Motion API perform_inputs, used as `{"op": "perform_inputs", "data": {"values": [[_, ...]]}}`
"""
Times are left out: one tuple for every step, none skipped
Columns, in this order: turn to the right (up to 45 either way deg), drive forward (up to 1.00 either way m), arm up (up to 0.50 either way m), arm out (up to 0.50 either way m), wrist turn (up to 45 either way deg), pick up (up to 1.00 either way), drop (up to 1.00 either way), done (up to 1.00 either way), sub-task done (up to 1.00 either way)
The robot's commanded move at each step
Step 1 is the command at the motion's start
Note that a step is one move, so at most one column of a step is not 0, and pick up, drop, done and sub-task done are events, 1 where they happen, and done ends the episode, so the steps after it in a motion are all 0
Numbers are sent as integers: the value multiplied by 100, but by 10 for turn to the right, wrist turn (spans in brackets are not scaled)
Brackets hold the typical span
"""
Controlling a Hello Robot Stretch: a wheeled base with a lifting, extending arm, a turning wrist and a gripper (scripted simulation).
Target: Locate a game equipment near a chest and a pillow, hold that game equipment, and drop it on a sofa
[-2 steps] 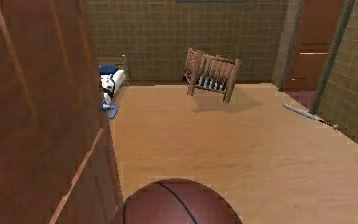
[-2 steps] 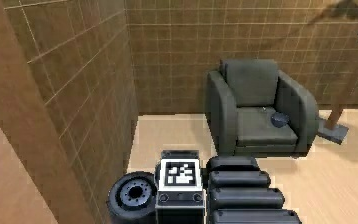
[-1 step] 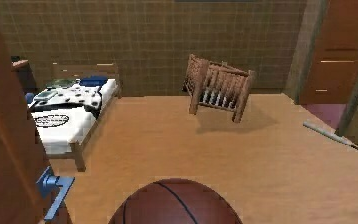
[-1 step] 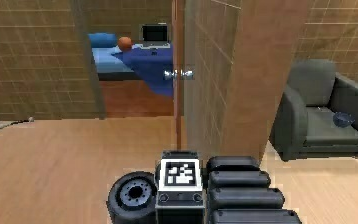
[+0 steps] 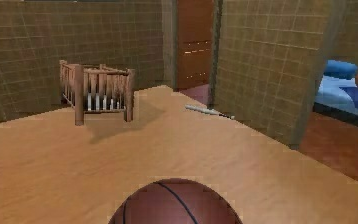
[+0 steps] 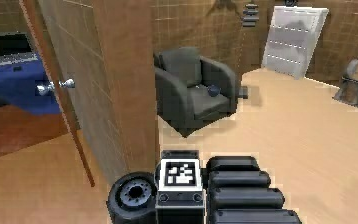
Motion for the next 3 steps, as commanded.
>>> {"op": "perform_inputs", "data": {"values": [[0, 100, 0, 0, 0, 0, 0, 0, 0], [0, 100, 0, 0, 0, 0, 0, 0, 0], [30, 0, 0, 0, 0, 0, 0, 0, 0]]}}
